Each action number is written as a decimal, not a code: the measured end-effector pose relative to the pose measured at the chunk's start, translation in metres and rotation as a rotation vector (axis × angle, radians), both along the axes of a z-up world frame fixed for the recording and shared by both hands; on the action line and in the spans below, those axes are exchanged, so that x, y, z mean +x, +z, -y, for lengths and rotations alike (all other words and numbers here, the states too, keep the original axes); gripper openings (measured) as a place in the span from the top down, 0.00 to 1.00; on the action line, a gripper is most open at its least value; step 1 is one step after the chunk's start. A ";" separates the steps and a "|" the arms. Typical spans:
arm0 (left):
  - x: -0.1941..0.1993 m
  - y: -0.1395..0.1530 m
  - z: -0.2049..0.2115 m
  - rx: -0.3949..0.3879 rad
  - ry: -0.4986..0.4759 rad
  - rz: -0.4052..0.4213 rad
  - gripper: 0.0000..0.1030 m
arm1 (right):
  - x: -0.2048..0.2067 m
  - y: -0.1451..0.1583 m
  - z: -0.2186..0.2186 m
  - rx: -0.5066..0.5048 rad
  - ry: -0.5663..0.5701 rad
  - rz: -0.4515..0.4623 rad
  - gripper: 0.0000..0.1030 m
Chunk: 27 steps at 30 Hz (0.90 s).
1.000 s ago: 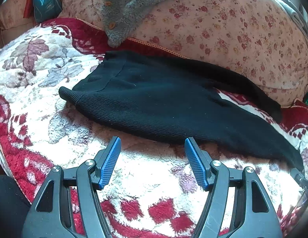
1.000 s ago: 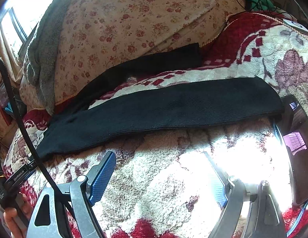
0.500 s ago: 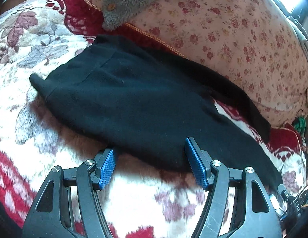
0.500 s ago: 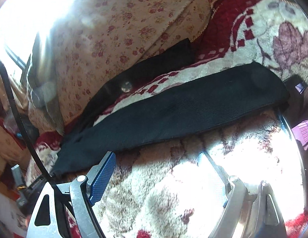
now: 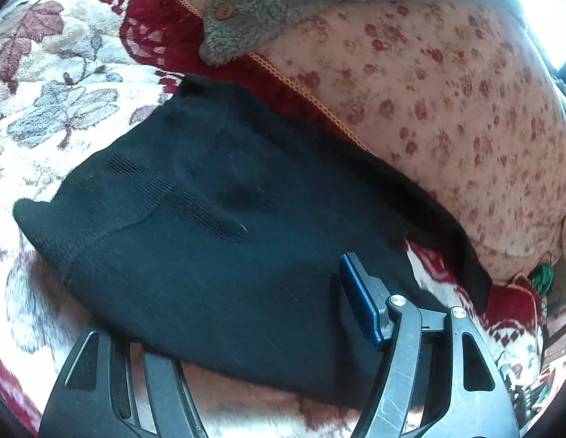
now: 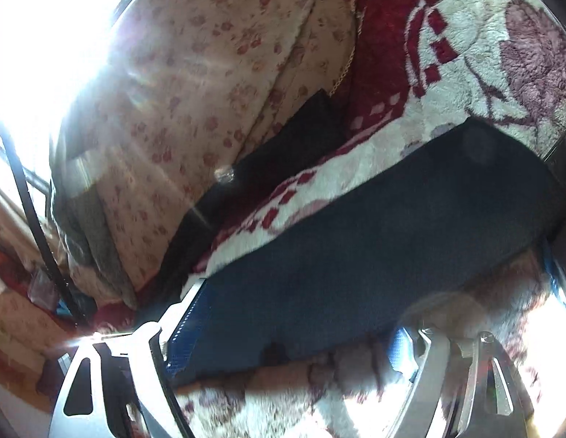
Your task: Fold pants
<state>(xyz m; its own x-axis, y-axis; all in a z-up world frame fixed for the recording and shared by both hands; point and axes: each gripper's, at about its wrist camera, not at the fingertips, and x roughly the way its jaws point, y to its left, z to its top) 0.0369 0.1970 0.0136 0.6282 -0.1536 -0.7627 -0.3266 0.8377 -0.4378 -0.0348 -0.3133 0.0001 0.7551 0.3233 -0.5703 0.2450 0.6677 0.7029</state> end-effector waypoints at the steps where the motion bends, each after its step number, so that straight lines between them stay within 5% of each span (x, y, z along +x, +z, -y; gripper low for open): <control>1: 0.001 -0.002 -0.005 -0.022 0.006 -0.001 0.35 | 0.000 -0.002 0.007 0.014 -0.023 0.003 0.37; 5: 0.001 -0.002 -0.005 -0.013 -0.017 0.001 0.44 | 0.009 -0.010 0.028 0.049 -0.061 -0.006 0.62; 7: 0.002 -0.003 -0.003 0.010 -0.044 -0.007 0.80 | 0.011 -0.011 0.030 0.030 -0.059 -0.025 0.76; 9: 0.001 -0.005 -0.005 -0.001 -0.072 -0.010 0.88 | 0.010 -0.009 0.029 0.020 -0.037 -0.013 0.83; 15: -0.008 0.009 -0.003 0.041 -0.109 0.019 0.93 | 0.009 -0.002 0.022 -0.041 0.011 -0.017 0.92; 27: -0.052 0.036 -0.036 0.079 -0.114 0.022 0.93 | -0.011 0.018 -0.004 -0.058 0.121 0.016 0.93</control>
<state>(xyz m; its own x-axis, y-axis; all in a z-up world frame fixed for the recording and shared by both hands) -0.0152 0.2331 0.0500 0.6268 -0.1649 -0.7615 -0.2181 0.9011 -0.3747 -0.0457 -0.3090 0.0177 0.7220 0.3793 -0.5786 0.1488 0.7316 0.6653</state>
